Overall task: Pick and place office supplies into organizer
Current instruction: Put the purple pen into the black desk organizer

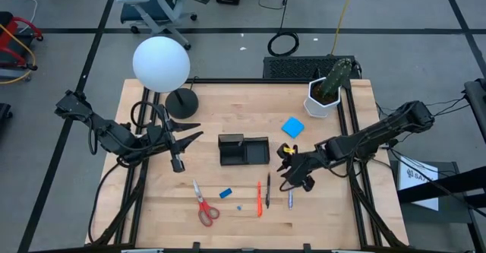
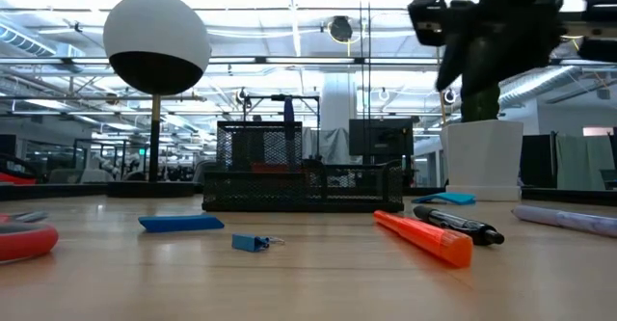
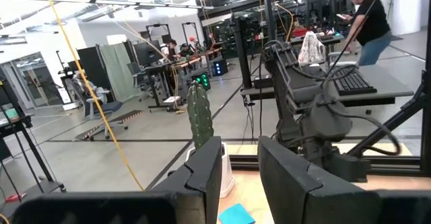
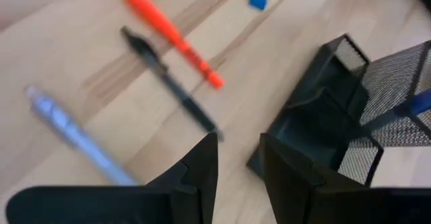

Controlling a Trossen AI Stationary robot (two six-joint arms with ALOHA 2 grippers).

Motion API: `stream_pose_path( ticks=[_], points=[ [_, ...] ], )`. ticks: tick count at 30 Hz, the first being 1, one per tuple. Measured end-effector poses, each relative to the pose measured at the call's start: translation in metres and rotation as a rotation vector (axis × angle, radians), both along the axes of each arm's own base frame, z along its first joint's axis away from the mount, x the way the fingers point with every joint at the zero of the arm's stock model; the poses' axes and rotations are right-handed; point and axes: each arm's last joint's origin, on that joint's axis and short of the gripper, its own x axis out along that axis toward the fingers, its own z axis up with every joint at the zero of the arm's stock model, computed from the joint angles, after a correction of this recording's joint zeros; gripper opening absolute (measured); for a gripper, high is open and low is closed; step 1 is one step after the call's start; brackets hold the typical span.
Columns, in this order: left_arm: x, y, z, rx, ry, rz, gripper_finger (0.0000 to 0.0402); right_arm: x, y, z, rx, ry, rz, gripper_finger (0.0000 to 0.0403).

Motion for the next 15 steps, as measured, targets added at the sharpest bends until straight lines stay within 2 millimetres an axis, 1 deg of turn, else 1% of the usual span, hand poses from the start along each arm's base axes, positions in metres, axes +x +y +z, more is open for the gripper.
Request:
stream_pose_path(
  ticks=[5,15],
  points=[
    [0.000,0.000,0.000,0.000,0.000,0.000,0.0104,-0.002,0.012,0.002,-0.035,0.114,0.029,0.0100],
    [0.000,0.000,0.000,0.000,0.000,0.000,0.0104,0.010,0.042,0.005,-0.143,0.296,0.151,0.0100]
  ],
)
